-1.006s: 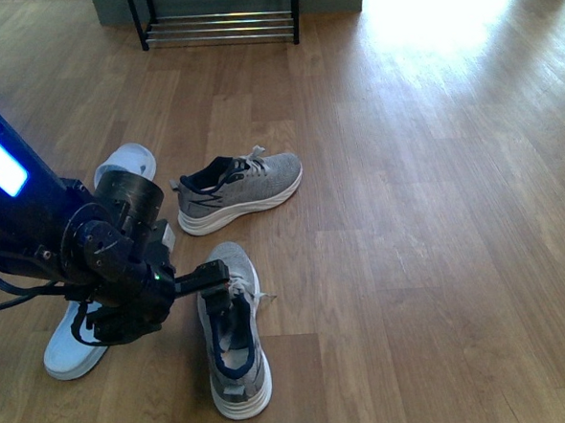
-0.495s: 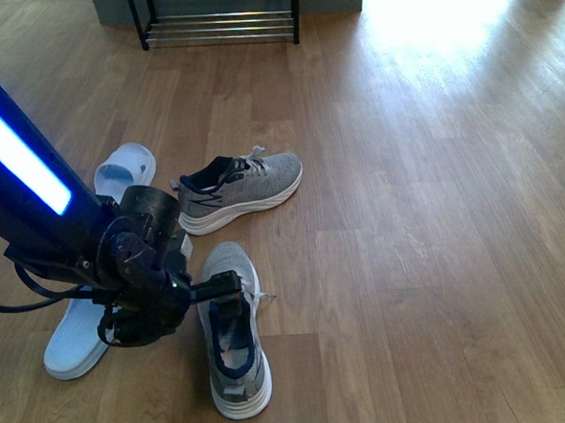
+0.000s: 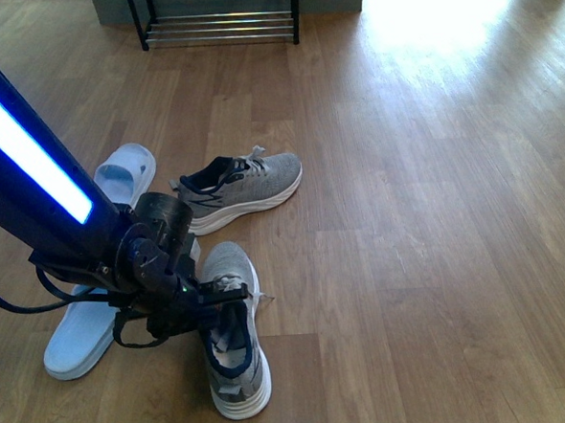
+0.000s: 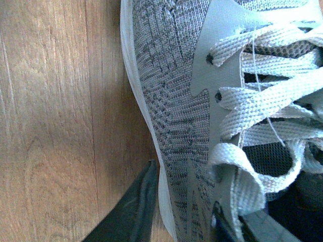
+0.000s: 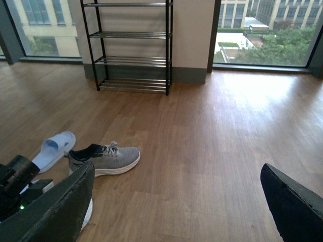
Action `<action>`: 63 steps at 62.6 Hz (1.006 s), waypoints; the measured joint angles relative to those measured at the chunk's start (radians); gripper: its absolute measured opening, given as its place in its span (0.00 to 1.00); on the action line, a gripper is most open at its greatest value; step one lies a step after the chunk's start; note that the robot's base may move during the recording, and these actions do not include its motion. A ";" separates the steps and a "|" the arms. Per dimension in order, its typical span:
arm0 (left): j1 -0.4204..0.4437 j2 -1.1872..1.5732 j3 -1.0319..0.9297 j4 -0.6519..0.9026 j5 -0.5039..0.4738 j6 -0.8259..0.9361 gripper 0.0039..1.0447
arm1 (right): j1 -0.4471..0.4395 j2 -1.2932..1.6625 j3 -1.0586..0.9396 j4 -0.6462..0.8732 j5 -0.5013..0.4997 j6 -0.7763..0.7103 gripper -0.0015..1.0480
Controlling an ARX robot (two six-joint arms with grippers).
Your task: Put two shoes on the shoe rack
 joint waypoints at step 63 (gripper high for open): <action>0.039 -1.602 -1.070 -0.007 -0.580 0.030 0.01 | 0.000 0.000 0.000 0.000 0.000 0.000 0.91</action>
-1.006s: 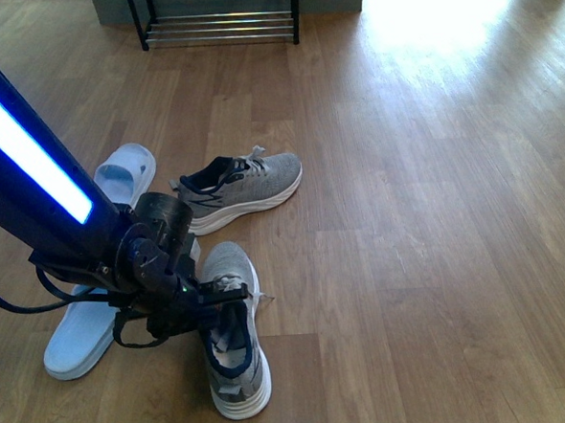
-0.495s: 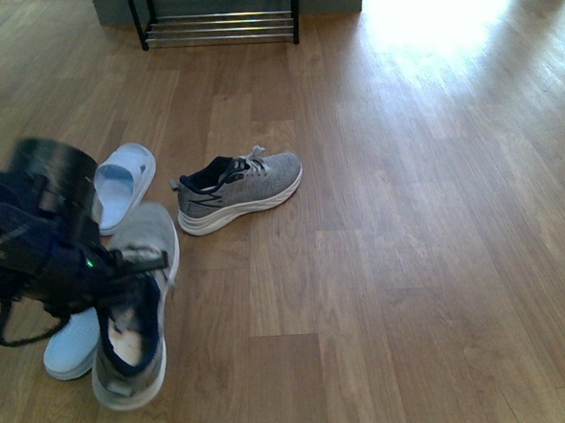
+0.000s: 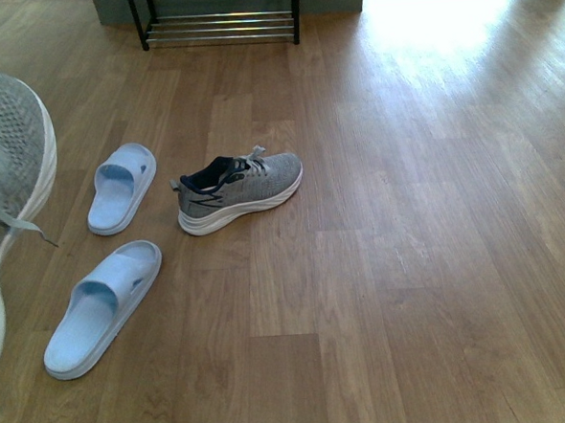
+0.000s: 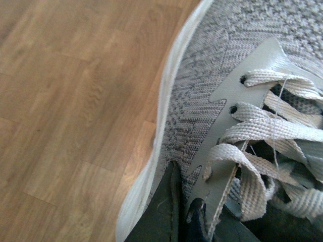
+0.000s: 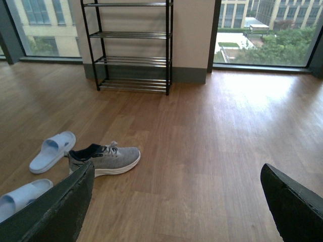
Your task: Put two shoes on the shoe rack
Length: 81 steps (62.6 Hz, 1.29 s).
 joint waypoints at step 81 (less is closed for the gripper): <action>-0.136 -0.453 -0.100 -0.260 -0.215 -0.015 0.01 | 0.000 0.000 0.000 0.000 0.000 0.000 0.91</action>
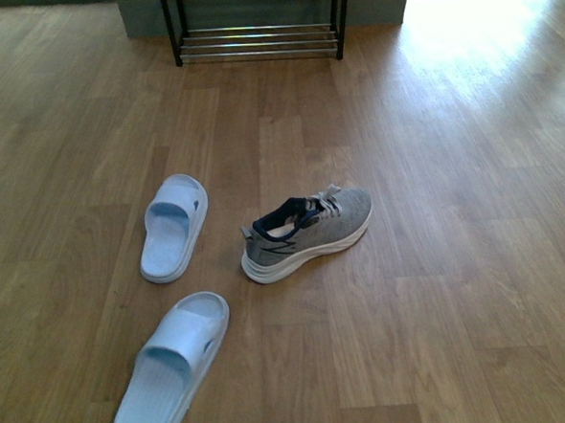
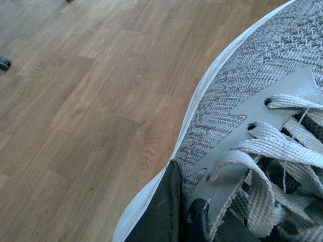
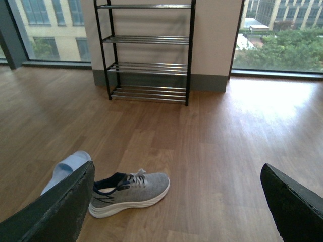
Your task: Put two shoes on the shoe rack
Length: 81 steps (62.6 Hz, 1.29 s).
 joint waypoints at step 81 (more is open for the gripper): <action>0.000 0.000 0.000 0.000 -0.004 0.000 0.01 | -0.054 0.020 0.002 -0.023 -0.200 -0.008 0.91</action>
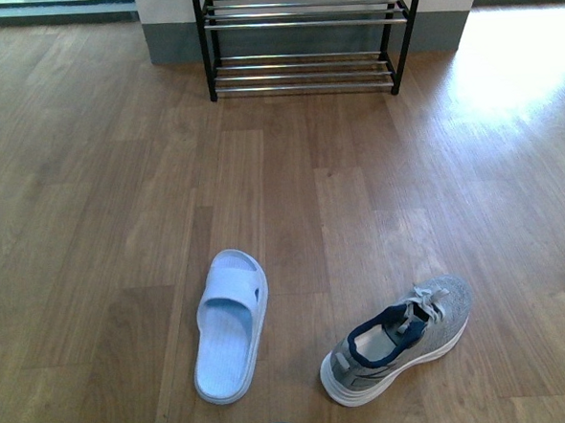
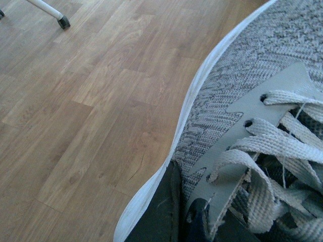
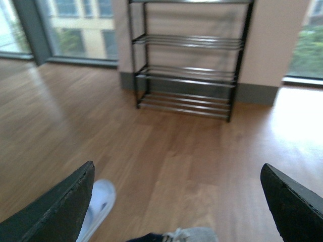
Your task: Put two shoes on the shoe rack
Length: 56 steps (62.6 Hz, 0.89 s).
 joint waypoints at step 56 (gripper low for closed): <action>0.000 0.000 0.000 0.000 0.000 0.000 0.01 | 0.116 1.930 0.551 0.653 0.078 0.013 0.91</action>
